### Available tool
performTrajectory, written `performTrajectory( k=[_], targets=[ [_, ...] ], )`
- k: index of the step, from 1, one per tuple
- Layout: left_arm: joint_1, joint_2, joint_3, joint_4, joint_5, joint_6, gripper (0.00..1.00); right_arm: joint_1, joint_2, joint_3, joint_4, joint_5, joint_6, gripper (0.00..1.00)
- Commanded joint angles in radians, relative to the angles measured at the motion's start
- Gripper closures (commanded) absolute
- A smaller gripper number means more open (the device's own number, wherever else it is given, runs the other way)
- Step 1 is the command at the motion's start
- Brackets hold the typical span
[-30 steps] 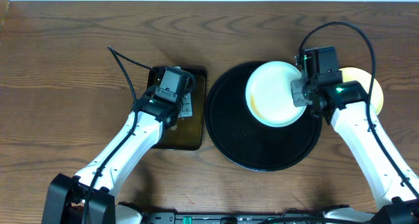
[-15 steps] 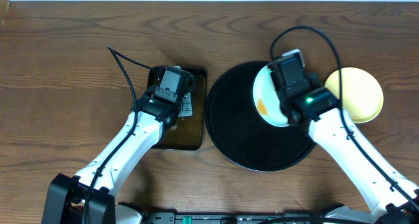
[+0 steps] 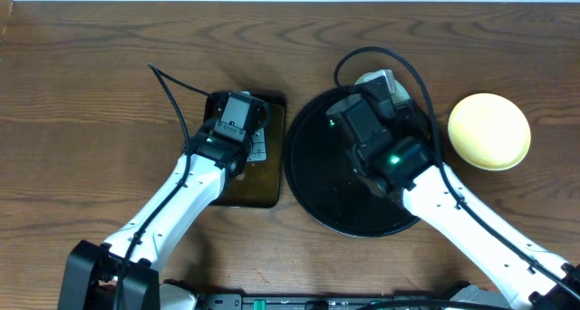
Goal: Clean dirty plates on tray and stack at the side
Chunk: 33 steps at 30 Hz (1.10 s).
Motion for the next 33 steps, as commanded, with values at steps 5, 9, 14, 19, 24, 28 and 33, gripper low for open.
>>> performTrajectory(
  k=[5, 9, 14, 19, 24, 28, 33],
  targets=[
    [0.005, 0.011, -0.007, 0.004, -0.016, 0.013, 0.92, 0.019, -0.015, 0.003, 0.017, 0.108, -0.021, 0.99],
    [0.005, 0.011, -0.007, 0.004, -0.016, 0.013, 0.92, 0.019, -0.015, 0.003, 0.019, 0.107, -0.021, 0.99],
    [0.005, 0.011, -0.007, 0.004, -0.016, 0.013, 0.92, 0.018, -0.015, 0.003, 0.023, 0.106, -0.019, 0.99],
    [0.005, 0.011, -0.007, 0.003, -0.016, 0.013, 0.92, -0.027, -0.015, 0.003, 0.032, -0.033, 0.032, 0.99],
    [0.005, 0.011, -0.007, -0.002, -0.016, 0.013, 0.92, -0.146, -0.014, 0.003, 0.005, -0.252, 0.191, 0.99],
    [0.005, 0.011, -0.007, -0.004, -0.016, 0.013, 0.92, -0.252, -0.014, 0.003, 0.003, -0.348, 0.254, 0.99],
    [0.005, 0.011, -0.007, -0.004, -0.016, 0.013, 0.92, -0.407, -0.014, 0.003, 0.002, -0.397, 0.316, 0.99]
  ],
)
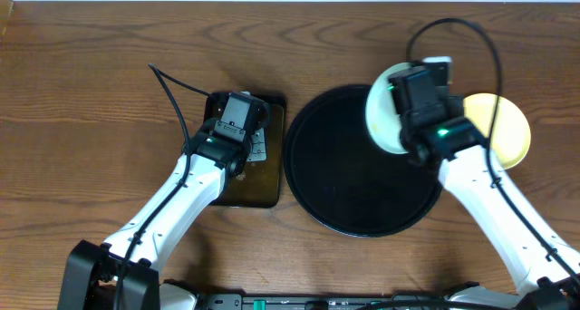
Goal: Clean dirty plates on tray and stack at the side
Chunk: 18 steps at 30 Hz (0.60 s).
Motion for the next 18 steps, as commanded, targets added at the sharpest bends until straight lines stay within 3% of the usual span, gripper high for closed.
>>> performTrajectory(
  k=[1, 18],
  targets=[
    [0.005, 0.011, -0.008, -0.002, -0.016, 0.013, 0.92, -0.106, -0.014, 0.003, 0.0, -0.072, 0.09, 0.99],
    [0.005, 0.011, -0.008, -0.002, -0.016, 0.013, 0.92, -0.629, 0.071, 0.002, 0.016, -0.4, 0.156, 0.99]
  ],
)
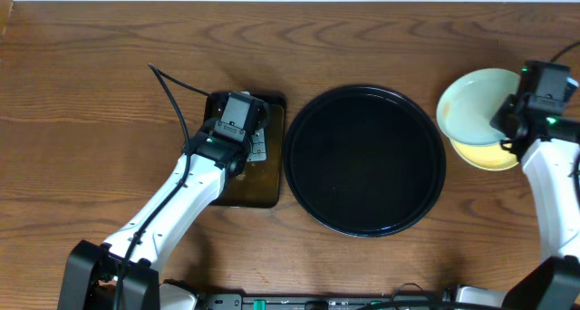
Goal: Clean dirty plates on tray and stack at the side
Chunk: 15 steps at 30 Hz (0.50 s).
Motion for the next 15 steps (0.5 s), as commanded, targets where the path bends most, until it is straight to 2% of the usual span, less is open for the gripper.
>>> performTrajectory(
  k=[1, 9, 10, 12, 15],
  targets=[
    [0.005, 0.011, -0.008, -0.002, -0.016, 0.013, 0.92, -0.064, 0.05, 0.002, 0.01, -0.082, 0.026, 0.99],
    [0.005, 0.011, -0.008, -0.002, -0.016, 0.013, 0.92, -0.148, 0.146, 0.002, 0.048, -0.15, 0.028, 0.99],
    [0.005, 0.011, -0.008, -0.002, -0.016, 0.013, 0.92, -0.154, 0.154, 0.002, 0.058, -0.181, 0.028, 0.95],
    [0.005, 0.011, -0.008, -0.003, -0.016, 0.013, 0.92, -0.158, 0.164, 0.002, 0.066, -0.243, 0.027, 0.73],
    [0.005, 0.011, -0.008, -0.003, -0.016, 0.013, 0.92, -0.156, 0.17, 0.002, 0.052, -0.351, 0.003, 0.69]
  ],
)
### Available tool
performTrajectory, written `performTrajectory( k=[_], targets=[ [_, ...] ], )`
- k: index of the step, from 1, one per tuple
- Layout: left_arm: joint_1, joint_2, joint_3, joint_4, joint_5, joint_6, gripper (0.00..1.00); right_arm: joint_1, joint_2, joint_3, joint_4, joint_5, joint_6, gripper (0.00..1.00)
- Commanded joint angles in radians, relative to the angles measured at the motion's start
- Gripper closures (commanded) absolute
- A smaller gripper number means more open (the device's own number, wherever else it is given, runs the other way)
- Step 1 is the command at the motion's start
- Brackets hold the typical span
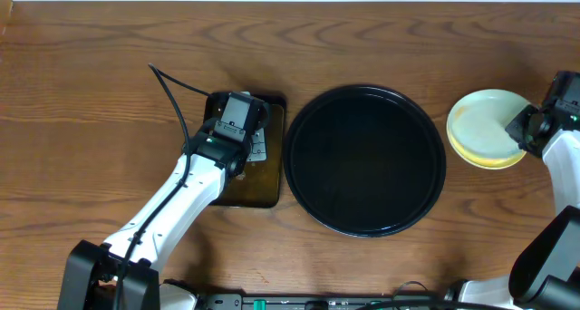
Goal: Clean dirty plates on tray and stack at the side
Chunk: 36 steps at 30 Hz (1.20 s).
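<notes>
A pale yellow-green plate [485, 124] lies on top of a yellow plate [489, 162] at the table's right side; only a lower crescent of the yellow one shows. My right gripper [527, 129] is at the pale plate's right rim, its fingers over that rim and apparently still shut on it. The round black tray [362, 160] in the middle has nothing on it. My left gripper [245, 120] hovers over a dark brown rectangular dish [258, 188]; its fingers are hidden under the wrist.
A white patterned piece [259, 149] lies in the brown dish beside the left wrist. A thin black cable [172, 92] arcs over the table left of that arm. The right arm enters from the lower right corner.
The right gripper has moved a little right and down with the pale plate, which now rests over the yellow plate instead of hanging above its upper left. The left arm is unchanged.
First the right gripper was over the back of the black tray, the yellow plate alone at the right. Then it held a pale plate at the tray's right edge, then above the yellow plate. Now the pale plate lies on the yellow one and the tray is bare.
</notes>
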Motion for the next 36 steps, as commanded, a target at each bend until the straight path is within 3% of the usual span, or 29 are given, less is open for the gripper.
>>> performTrajectory(
  k=[1, 8, 17, 29, 33, 36],
  targets=[
    [0.005, 0.011, -0.008, -0.003, -0.016, 0.013, 0.92, 0.0, 0.014, 0.002, -0.019, -0.177, -0.023, 0.68],
    [0.005, 0.012, -0.009, -0.002, -0.016, 0.103, 0.92, 0.041, 0.014, 0.002, -0.141, -0.37, -0.108, 0.66],
    [0.009, 0.104, -0.015, 0.062, -0.017, 0.145, 0.92, 0.163, 0.014, 0.002, -0.209, -0.374, -0.152, 0.64],
    [0.114, 0.282, -0.015, 0.104, -0.012, 0.143, 0.92, 0.269, 0.014, 0.002, -0.211, -0.358, -0.167, 0.64],
    [0.134, 0.282, -0.015, 0.104, -0.008, 0.115, 0.87, 0.274, 0.014, 0.002, -0.214, -0.358, -0.167, 0.63],
    [0.133, 0.282, -0.015, 0.11, 0.084, 0.109, 0.9, 0.274, 0.014, 0.002, -0.216, -0.358, -0.167, 0.63]
  ],
)
